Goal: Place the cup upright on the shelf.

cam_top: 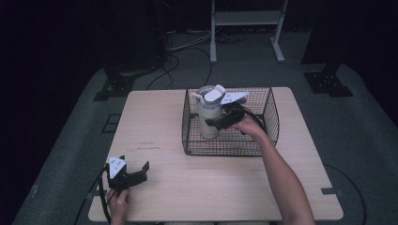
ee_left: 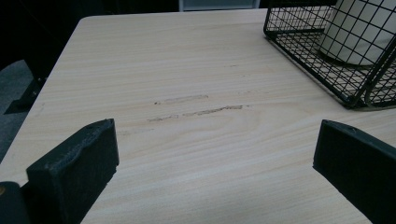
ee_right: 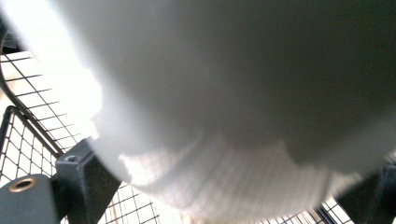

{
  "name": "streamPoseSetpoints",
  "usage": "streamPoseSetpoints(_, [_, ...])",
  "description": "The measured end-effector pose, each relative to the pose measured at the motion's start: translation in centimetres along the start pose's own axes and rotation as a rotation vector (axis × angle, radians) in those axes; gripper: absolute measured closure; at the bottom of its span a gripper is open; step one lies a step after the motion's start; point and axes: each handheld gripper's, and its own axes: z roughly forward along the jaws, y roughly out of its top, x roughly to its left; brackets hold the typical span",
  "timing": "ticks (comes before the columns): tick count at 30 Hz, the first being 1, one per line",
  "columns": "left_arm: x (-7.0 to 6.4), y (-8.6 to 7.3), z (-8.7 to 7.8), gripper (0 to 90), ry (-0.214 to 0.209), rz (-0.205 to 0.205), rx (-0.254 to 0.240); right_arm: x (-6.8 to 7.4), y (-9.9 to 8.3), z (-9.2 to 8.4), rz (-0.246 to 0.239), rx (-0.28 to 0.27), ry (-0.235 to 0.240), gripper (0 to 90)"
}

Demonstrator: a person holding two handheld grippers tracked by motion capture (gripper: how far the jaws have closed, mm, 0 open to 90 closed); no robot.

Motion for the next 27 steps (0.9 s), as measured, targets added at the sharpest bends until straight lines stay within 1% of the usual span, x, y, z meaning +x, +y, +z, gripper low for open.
streamPoseSetpoints(5, [0.0, 0.0, 0.0, 0.0, 0.001, 0.0, -0.004, -0.2, -0.1, -0.6, -0.005, -0.002, -0.001, 7.7])
streamPoseSetpoints(9, [0.0, 0.0, 0.0, 0.0, 0.001, 0.001, 0.0, -0.2, -0.2, -0.8, -0.002, -0.003, 0.002, 7.7])
streamPoseSetpoints(12, [0.0, 0.0, 0.0, 0.0, 0.0, 0.001, -0.002, -0.2, -0.3, -1.0, 0.011, 0.001, 0.005, 7.7])
streamPoseSetpoints(14, [0.0, 0.0, 0.0, 0.0, -0.001, 0.002, -0.002, -0.3, -0.2, -1.3, 0.007, 0.0, 0.004, 7.8])
streamPoseSetpoints(17, [-0.1, 0.0, 0.0, 0.0, -0.001, 0.005, -0.002, -0.2, -0.1, -1.8, 0.011, -0.002, -0.003, 8.0])
streamPoseSetpoints(21, [-0.1, 0.0, 0.0, 0.0, -0.001, 0.005, -0.004, -0.2, 0.0, -2.5, 0.015, 0.009, -0.012, 8.3])
streamPoseSetpoints(25, [-0.1, 0.0, 0.0, 0.0, -0.002, 0.006, -0.001, -0.3, 0.1, -3.2, 0.033, 0.019, -0.02, 8.3])
streamPoseSetpoints(27, [-0.1, 0.0, 0.0, 0.0, 0.0, 0.005, -0.001, -0.3, 0.1, -3.5, 0.04, 0.029, -0.032, 8.3])
